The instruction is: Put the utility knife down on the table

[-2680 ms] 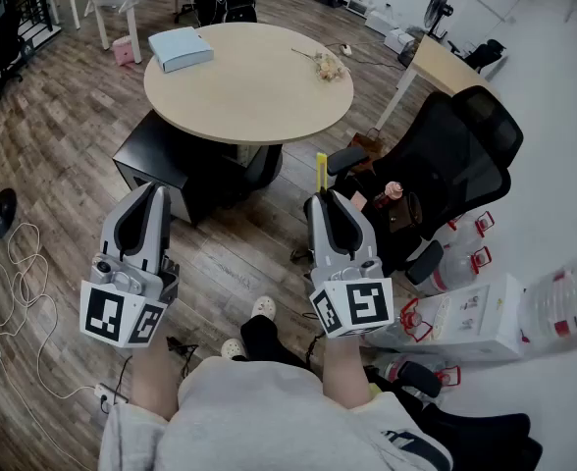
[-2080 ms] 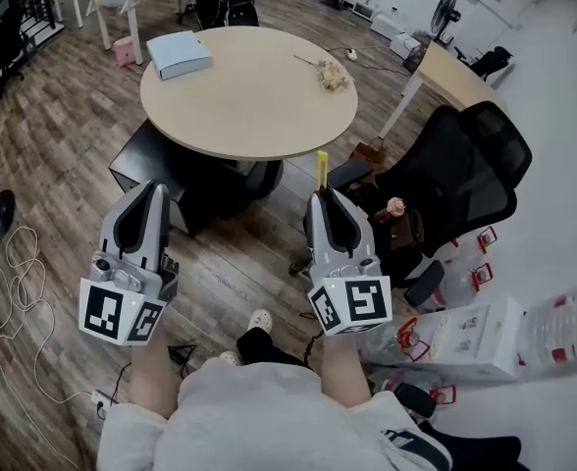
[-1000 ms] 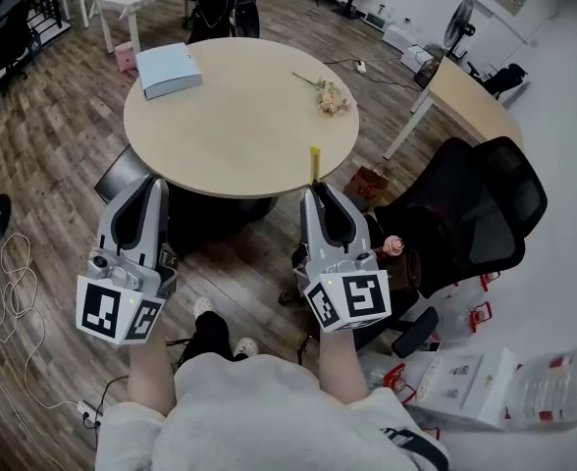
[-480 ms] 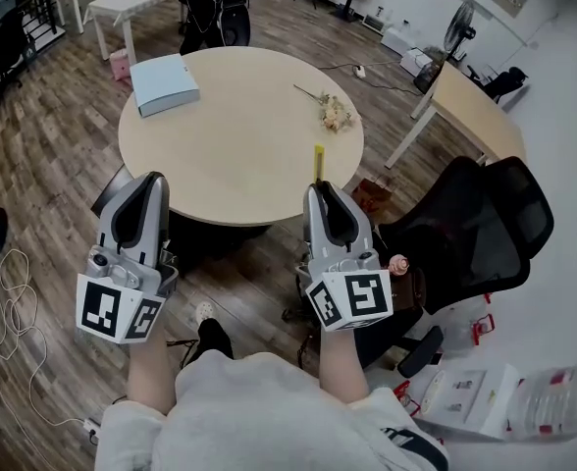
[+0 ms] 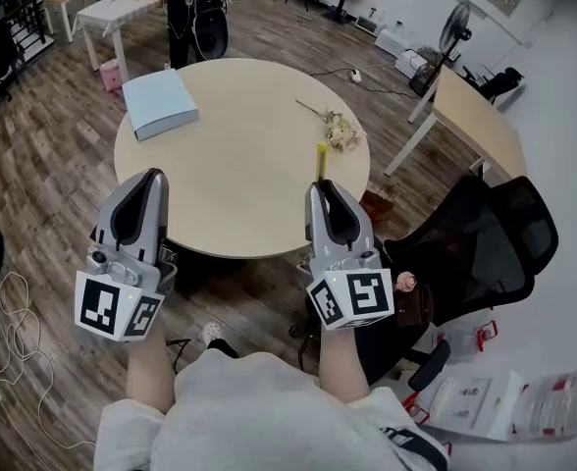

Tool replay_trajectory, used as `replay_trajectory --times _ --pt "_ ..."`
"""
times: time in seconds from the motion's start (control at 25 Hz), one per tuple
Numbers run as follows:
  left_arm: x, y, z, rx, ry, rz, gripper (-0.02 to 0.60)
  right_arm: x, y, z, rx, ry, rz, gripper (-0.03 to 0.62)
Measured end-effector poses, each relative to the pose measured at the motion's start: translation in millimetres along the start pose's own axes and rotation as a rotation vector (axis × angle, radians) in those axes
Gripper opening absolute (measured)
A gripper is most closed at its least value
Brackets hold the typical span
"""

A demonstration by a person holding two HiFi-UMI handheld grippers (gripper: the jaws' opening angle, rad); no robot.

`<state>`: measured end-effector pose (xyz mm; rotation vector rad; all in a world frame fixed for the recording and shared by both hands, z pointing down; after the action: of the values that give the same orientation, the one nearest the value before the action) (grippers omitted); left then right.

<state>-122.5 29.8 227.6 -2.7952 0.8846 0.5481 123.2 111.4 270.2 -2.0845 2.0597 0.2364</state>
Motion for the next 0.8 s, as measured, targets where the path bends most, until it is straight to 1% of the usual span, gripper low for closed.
replay_trajectory --times 0.56,0.8 --pt "38.8 92.8 -18.6 -0.006 -0.003 -0.058 0.008 87.2 25.9 -22.6 -0.003 -0.017 -0.05 0.074" --pt "42.1 119.6 -32.7 -0.03 0.007 -0.056 0.008 106.0 34.5 -34.9 0.005 -0.005 -0.066 0.074"
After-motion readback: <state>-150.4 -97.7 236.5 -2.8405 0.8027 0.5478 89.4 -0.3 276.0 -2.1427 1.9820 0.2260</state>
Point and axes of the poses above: the fingertips, and each gripper's own axes: x forward along the fingers, y to its left, z out of its top, the point moved 5 cm from there along -x, backward along the fingers, and after that the axes turned 1 degree about -z, right-handed, at the moved point
